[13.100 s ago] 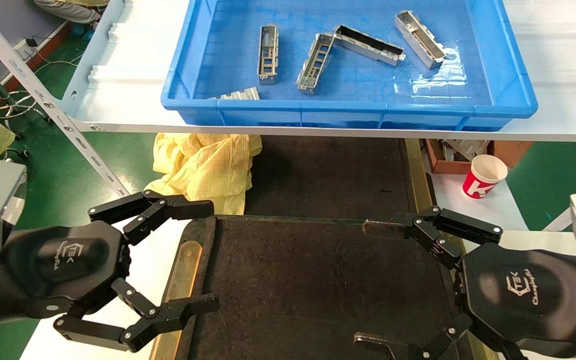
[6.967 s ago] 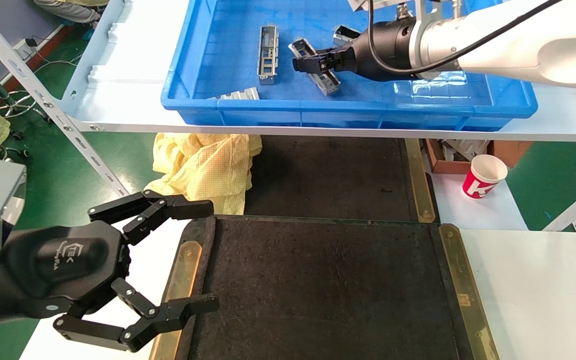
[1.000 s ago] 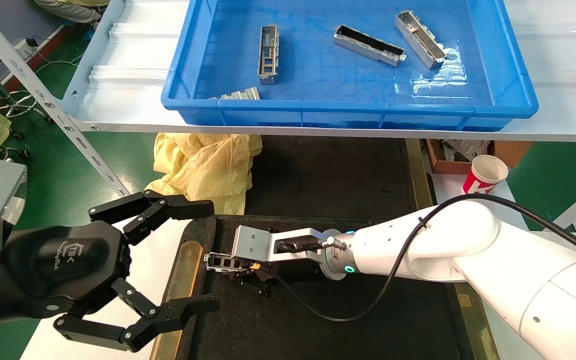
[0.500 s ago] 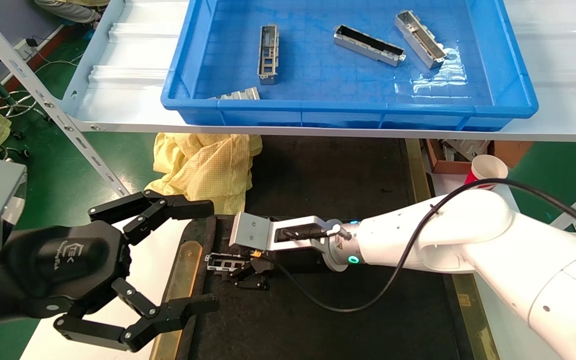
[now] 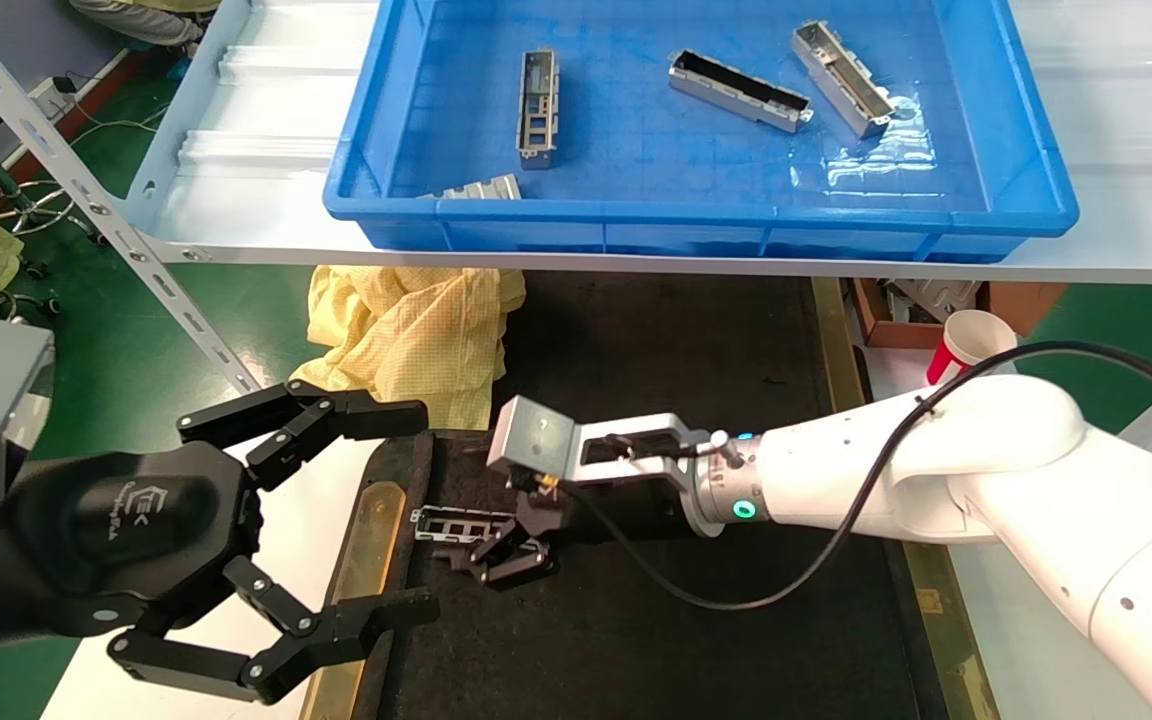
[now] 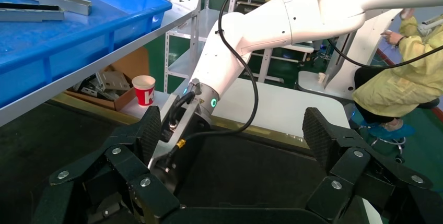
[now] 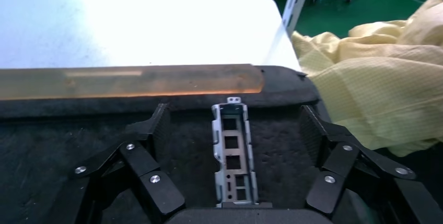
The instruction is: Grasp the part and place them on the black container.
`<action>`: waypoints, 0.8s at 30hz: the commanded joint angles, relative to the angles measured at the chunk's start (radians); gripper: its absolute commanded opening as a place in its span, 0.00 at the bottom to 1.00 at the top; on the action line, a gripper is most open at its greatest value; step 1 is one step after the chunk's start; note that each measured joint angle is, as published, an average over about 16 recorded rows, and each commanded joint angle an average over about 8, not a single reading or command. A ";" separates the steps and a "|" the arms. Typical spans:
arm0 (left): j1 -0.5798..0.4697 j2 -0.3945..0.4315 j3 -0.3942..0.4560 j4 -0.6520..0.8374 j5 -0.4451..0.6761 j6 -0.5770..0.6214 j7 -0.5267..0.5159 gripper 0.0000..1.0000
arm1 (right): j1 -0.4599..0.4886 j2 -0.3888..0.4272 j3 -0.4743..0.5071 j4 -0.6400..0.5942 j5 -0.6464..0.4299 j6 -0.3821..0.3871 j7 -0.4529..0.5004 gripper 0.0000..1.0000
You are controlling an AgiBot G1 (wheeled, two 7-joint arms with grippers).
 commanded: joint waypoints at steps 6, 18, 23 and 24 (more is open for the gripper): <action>0.000 0.000 0.000 0.000 0.000 0.000 0.000 1.00 | -0.013 0.015 0.022 0.028 -0.010 -0.002 0.010 1.00; 0.000 0.000 0.000 0.000 0.000 0.000 0.000 1.00 | -0.114 0.151 0.230 0.179 -0.023 -0.095 0.101 1.00; 0.000 0.000 0.000 0.000 0.000 0.000 0.000 1.00 | -0.159 0.211 0.322 0.247 -0.029 -0.135 0.140 1.00; 0.000 0.000 0.000 0.000 0.000 0.000 0.000 1.00 | -0.167 0.223 0.340 0.260 -0.030 -0.143 0.148 1.00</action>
